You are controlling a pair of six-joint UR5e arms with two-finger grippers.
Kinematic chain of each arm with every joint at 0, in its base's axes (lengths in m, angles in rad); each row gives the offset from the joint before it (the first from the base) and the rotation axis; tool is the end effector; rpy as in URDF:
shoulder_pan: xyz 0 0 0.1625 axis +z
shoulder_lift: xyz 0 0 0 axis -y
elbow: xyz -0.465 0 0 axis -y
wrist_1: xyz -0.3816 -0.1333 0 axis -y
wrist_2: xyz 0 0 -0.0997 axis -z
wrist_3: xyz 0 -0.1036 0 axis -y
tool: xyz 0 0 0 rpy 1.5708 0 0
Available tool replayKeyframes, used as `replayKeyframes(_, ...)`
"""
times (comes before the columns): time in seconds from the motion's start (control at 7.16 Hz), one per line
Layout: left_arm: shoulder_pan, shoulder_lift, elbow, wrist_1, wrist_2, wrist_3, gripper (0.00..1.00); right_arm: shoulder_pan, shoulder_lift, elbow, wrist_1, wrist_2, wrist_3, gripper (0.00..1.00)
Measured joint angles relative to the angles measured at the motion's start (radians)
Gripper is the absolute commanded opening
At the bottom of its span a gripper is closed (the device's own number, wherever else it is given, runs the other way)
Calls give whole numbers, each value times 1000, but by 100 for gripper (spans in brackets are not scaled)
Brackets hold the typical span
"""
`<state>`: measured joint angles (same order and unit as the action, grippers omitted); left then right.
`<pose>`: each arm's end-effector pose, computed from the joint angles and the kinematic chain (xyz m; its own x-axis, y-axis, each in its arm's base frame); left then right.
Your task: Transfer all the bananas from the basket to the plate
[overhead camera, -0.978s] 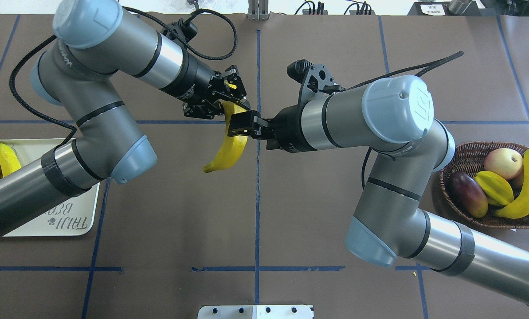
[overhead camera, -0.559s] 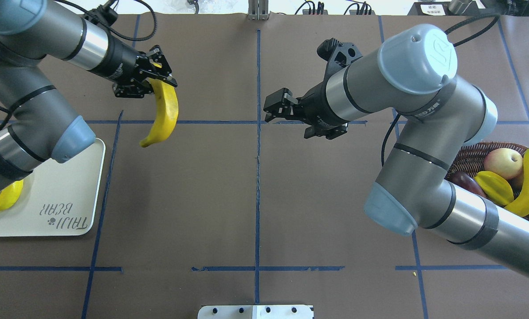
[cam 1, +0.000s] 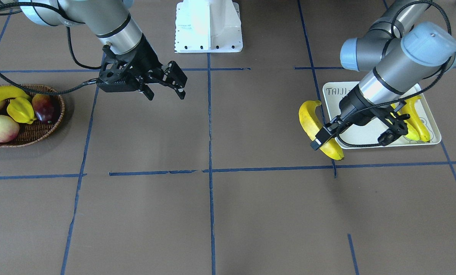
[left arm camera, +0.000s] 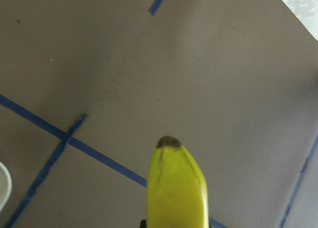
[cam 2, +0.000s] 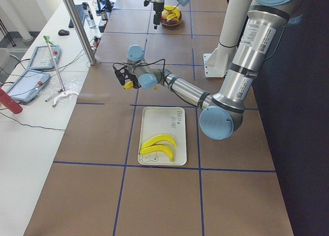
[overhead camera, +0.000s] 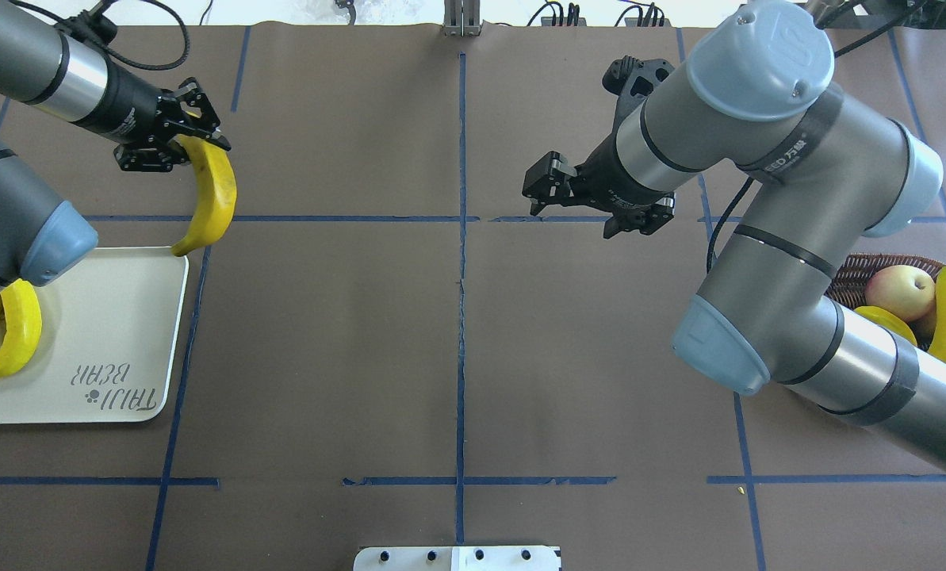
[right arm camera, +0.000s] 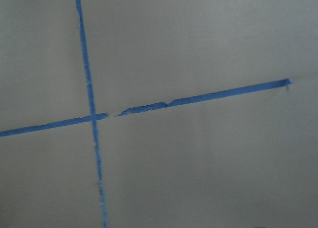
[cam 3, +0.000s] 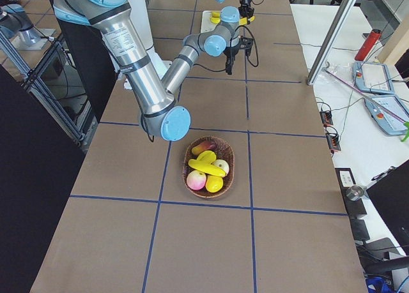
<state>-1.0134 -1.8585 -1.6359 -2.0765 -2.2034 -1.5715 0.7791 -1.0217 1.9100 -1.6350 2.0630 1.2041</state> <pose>0.2660 -0.5629 0.4557 0.3454 -0.5552 -0.7566 0.4479 0.8060 -0.3869 -0.3805 -0.4943 0.2519 0.5847 0.1333 0.8002 -0.1744 0.9840 -0.0365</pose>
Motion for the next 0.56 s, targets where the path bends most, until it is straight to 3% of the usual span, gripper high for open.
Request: replayKeyframes(0.56,0,211,41,-8,44,225,3,95,-88,0,-22,50,-211,100)
